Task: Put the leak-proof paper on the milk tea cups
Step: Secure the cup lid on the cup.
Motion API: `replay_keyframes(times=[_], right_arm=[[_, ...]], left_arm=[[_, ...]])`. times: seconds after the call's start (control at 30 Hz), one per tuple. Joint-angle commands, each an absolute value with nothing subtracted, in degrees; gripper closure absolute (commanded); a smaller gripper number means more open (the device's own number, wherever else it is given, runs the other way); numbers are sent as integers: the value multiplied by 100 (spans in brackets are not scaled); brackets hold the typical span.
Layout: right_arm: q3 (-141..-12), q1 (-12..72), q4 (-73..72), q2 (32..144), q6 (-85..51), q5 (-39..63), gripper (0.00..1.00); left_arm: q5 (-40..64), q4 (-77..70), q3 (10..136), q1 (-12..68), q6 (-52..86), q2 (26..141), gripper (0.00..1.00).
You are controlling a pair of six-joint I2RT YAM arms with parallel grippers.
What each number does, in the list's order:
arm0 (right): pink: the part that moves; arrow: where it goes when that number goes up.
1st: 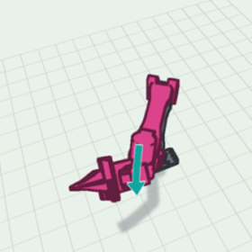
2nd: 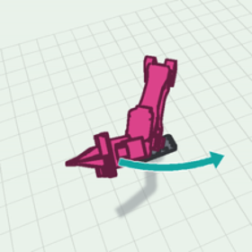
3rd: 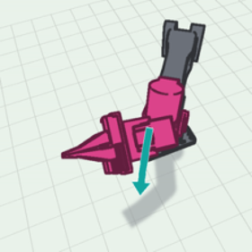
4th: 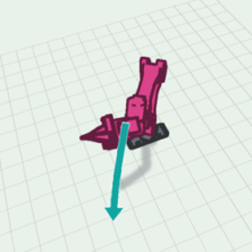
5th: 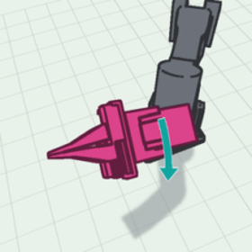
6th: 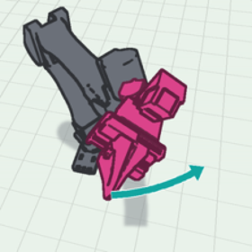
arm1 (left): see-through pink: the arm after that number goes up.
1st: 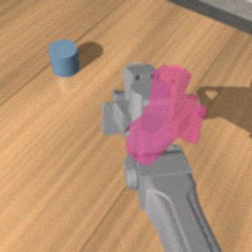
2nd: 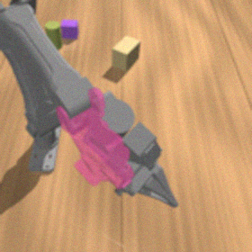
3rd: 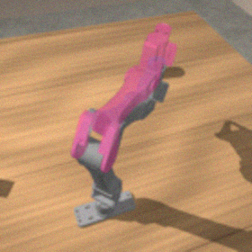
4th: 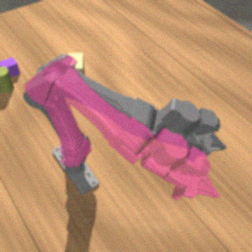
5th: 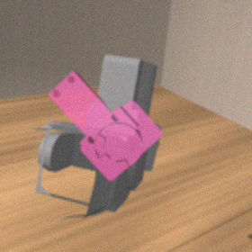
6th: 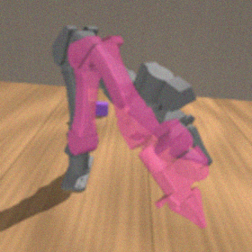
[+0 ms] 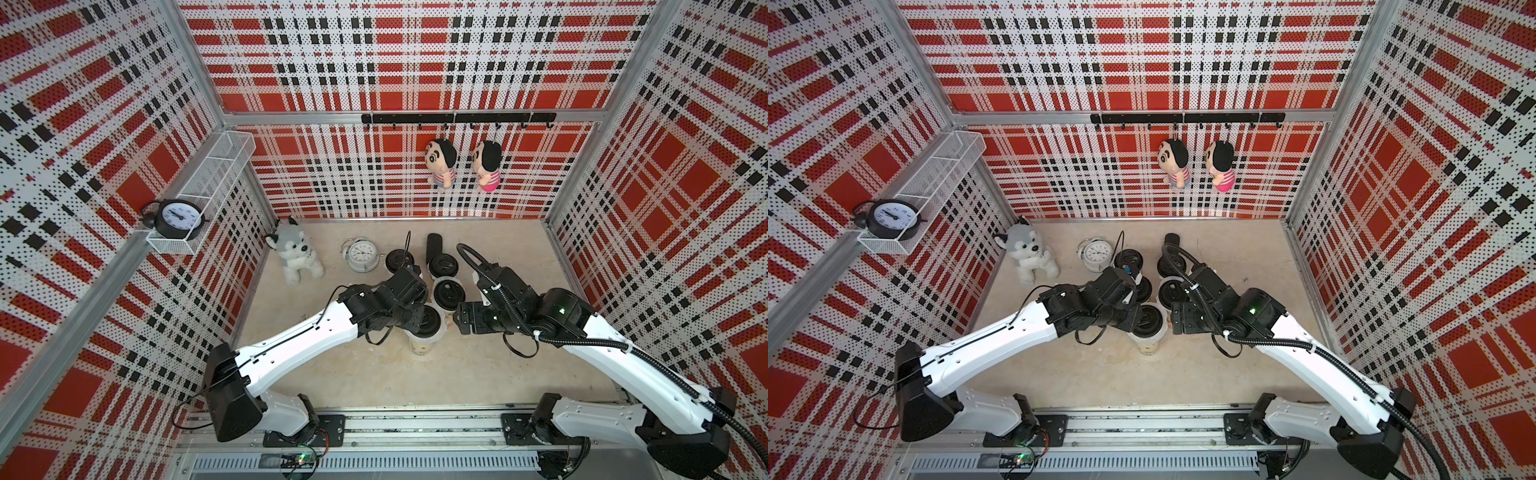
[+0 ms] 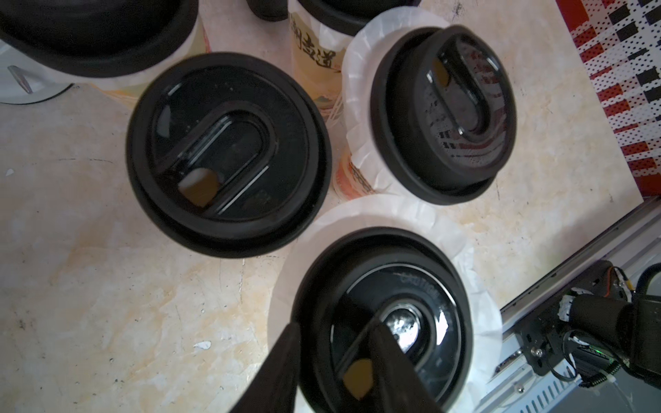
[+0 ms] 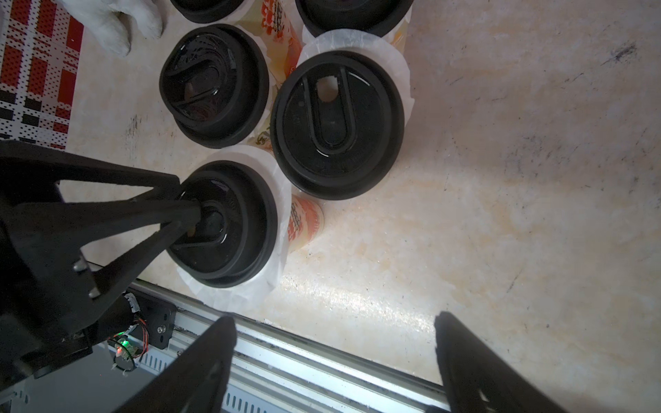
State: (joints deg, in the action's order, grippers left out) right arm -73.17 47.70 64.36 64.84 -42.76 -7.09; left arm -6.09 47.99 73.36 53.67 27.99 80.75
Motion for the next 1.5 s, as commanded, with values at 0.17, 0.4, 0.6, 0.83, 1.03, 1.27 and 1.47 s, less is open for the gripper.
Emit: replay_keyframes(times=[0.17,0.4,0.6,0.83,1.03,1.27,1.47], right_arm=[[-7236,4729,6281,6393,-4307,-662,10],[-7090,4729,6027,6570,-4263,-521,10],[-6994,4729,5816,6838,-4193,-383,12],[-6867,4737,5530,7074,-4193,-229,17],[-6751,4812,5358,7222,-4262,-169,20],[-6627,4860,5248,7339,-4349,-202,21],[-6437,4877,5238,7306,-4467,-254,22]], left_arm=[[-738,5017,7436,5471,2777,8196,62],[-808,5217,7273,5600,2882,8222,62],[-887,5352,7142,5667,2961,8233,63],[-894,5361,7093,5695,2989,8257,63],[-879,5361,7071,5713,2982,8323,63],[-871,5317,6990,5730,2991,8331,63],[-849,5261,6902,5737,3010,8296,63]])
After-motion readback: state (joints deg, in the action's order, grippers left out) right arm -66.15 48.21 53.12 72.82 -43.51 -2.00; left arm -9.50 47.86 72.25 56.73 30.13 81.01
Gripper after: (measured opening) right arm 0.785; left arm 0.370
